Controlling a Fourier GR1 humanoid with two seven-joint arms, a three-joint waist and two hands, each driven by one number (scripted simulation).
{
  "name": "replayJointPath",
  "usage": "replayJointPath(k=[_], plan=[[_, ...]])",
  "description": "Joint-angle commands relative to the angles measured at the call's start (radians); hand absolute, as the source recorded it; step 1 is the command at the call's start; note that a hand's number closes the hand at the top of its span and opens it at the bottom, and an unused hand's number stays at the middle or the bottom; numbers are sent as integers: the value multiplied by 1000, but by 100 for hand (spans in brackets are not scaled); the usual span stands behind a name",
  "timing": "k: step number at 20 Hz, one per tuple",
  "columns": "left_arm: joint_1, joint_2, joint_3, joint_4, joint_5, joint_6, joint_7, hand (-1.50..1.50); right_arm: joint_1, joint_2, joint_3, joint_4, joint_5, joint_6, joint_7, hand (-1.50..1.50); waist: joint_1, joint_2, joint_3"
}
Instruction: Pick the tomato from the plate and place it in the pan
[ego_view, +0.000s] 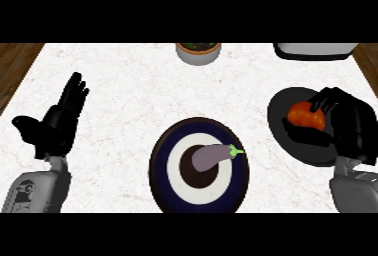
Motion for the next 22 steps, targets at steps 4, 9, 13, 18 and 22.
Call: replayJointPath(k=[4, 9, 13, 18, 22], plan=[[-32, 13, 13, -19, 15, -8, 46, 0, -152, -129, -187, 482, -24, -146, -243, 150, 18, 4, 1], [-10, 9, 3, 5, 8, -25, 13, 0, -305, -139, -260, 858, -71, -278, -444, 150, 26, 6, 1], [-65, 11, 16, 41, 16, -30, -22, 0, -363, -164, -305, 1087, -98, -332, -598, 150, 44, 18, 3], [-29, -23, -21, 28, -8, -11, -6, 0, -410, -155, -374, 1193, -268, -32, -601, -150, 38, 15, 3], [-22, 6, -14, -37, 10, -38, 37, 0, -464, -148, -395, 1330, -282, -6, -686, -150, 49, 12, 3]])
